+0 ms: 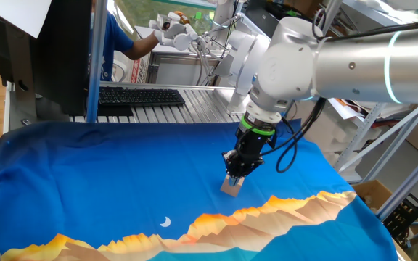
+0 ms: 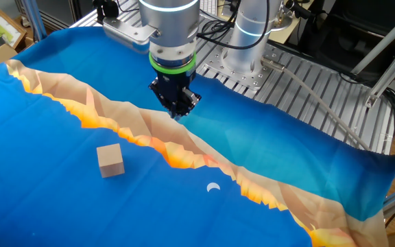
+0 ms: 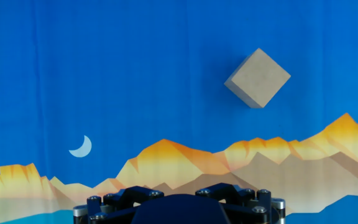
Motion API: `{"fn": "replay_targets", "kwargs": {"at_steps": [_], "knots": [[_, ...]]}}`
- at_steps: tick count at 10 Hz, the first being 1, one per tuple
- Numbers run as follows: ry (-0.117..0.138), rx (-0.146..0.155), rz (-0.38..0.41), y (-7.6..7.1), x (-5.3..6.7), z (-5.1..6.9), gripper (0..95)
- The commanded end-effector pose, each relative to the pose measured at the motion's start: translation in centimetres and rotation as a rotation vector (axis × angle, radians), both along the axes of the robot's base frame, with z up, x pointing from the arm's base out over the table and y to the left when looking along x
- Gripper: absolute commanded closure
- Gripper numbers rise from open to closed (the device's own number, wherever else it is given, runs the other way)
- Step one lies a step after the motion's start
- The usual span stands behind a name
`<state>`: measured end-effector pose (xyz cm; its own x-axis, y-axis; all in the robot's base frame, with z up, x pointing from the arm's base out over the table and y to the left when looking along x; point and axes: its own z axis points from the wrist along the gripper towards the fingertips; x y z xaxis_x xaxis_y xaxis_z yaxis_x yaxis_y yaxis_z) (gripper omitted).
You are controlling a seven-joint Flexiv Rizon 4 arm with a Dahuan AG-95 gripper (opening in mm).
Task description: Approach and touch the side of the small block
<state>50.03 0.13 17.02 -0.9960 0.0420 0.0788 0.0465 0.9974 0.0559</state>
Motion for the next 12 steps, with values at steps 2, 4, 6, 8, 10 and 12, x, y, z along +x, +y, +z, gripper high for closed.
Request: {"fn": "replay_targets", "kwargs": {"at_steps": [2, 4, 6, 8, 10, 12], "knots": [[-0.003, -0.001, -0.001, 0.0, -0.13, 0.02, 95.0], [-0.004, -0.002, 0.0, 0.03, -0.15, 0.02, 95.0], [-0.005, -0.004, 0.004, 0.07, -0.17, 0.04, 95.0], [-0.007, -0.009, -0.004, 0.38, -0.3, 0.19, 95.0], [-0.016, -0.015, -0.024, 0.66, -0.3, 0.32, 95.0], [-0.016, -0.017, -0.029, 0.72, 0.44, 0.32, 95.0]]}}
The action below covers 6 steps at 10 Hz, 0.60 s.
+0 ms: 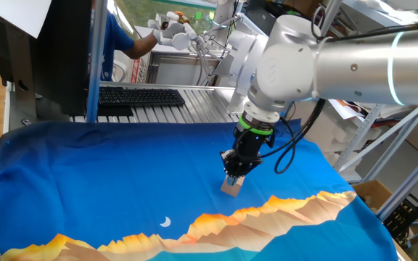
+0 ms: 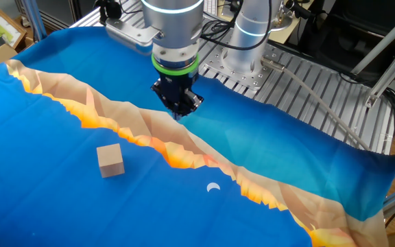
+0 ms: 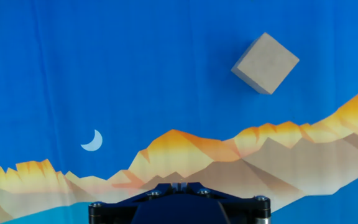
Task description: Approach and touch the side of the small block
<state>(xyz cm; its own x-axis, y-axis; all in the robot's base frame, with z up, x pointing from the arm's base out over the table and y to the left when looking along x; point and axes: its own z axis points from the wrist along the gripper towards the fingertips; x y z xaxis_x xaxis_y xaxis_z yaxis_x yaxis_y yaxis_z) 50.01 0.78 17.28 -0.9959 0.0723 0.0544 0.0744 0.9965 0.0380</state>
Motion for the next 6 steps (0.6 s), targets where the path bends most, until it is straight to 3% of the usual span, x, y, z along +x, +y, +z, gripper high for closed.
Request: {"fn": "replay_targets", "kwargs": {"at_steps": [1, 6], "knots": [[0.009, 0.002, -0.001, 0.1, 1.0, 0.1, 95.0], [0.001, -0.004, 0.002, -0.4, 5.2, 0.3, 95.0]]}}
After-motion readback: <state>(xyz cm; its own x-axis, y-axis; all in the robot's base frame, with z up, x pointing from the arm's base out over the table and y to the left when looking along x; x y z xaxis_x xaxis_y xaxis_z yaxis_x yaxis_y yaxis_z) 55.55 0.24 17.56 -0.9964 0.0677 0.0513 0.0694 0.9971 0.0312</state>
